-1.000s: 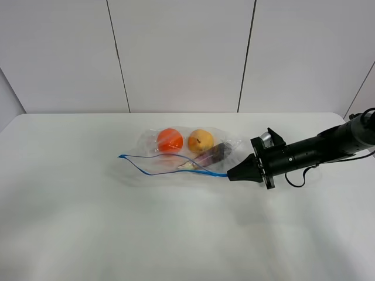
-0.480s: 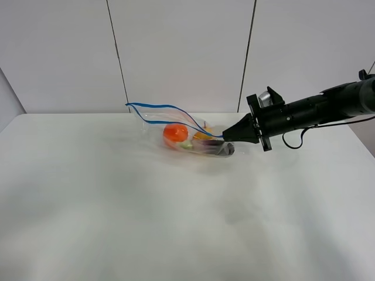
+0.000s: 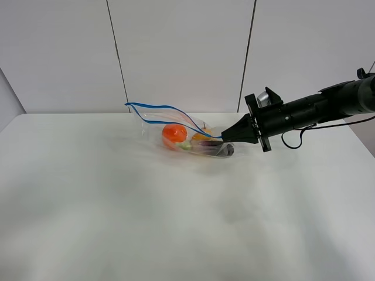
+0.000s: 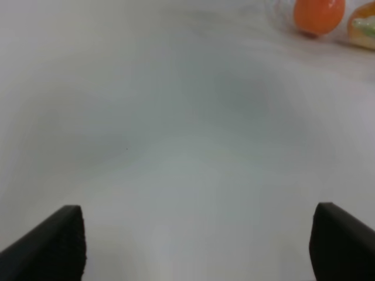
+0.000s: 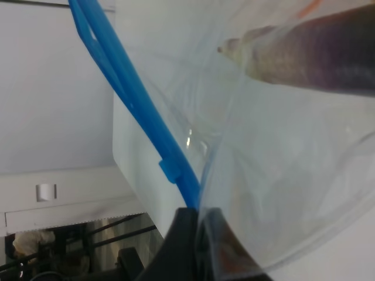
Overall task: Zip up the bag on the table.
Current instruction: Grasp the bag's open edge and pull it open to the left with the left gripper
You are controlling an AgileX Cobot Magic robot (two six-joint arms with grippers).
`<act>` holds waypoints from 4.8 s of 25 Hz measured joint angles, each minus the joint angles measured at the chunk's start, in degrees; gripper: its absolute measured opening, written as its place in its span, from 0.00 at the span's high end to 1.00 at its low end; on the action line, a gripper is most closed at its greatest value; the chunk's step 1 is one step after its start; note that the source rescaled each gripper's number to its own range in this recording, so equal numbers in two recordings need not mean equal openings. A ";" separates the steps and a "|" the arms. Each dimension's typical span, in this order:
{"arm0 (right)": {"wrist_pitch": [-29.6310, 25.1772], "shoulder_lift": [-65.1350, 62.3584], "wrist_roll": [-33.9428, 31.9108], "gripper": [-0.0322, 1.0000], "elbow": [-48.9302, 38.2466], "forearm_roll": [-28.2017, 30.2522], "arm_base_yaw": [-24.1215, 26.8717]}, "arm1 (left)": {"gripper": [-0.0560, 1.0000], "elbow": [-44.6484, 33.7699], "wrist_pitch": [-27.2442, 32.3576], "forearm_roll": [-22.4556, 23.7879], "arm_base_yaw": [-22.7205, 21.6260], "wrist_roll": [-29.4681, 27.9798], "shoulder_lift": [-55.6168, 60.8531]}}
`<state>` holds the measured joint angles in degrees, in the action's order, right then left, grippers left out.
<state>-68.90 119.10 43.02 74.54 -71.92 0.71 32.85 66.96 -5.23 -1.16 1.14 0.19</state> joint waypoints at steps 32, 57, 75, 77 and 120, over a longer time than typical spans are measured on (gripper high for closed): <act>-0.06 0.00 -0.04 0.97 0.00 0.89 0.00 | 0.00 38.78 -24.50 -56.28 6.30 58.52 -83.03; -0.11 0.00 -0.24 0.97 0.00 1.83 0.00 | 0.00 29.89 -61.54 -44.85 39.09 92.24 -92.87; -0.11 0.00 -1.13 0.97 0.00 2.16 0.00 | 0.10 25.63 -75.20 -44.85 44.44 102.83 -103.32; -0.11 0.00 -1.18 0.97 0.00 2.16 0.00 | 0.11 25.63 -77.15 -44.85 45.57 102.84 -104.12; -0.11 0.00 -1.31 0.97 0.00 2.16 0.00 | 0.32 26.78 -95.31 -9.70 44.83 81.89 -114.19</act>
<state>-69.01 119.10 41.70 74.54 -69.76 0.71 59.63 -28.35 -14.92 43.68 83.03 -113.99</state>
